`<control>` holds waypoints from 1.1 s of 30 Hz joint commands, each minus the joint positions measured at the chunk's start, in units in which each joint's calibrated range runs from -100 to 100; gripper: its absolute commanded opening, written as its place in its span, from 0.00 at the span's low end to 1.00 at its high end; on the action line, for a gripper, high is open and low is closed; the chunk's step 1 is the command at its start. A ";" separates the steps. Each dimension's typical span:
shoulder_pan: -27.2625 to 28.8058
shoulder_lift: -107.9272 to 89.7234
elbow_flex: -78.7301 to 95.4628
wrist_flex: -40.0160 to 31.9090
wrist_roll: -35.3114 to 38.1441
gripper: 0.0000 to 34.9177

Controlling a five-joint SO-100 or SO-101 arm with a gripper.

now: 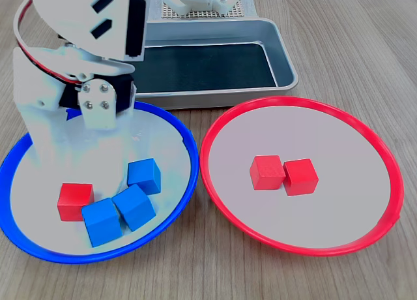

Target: Relocate any misplaced blocks to their matching dishes.

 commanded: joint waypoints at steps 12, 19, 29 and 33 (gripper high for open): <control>0.28 -0.20 -2.43 -1.76 0.05 0.41; 0.47 1.85 -3.80 -2.92 0.34 0.32; 0.57 1.93 -3.89 -3.33 0.39 0.01; -0.19 0.48 -3.25 -3.25 -0.20 0.01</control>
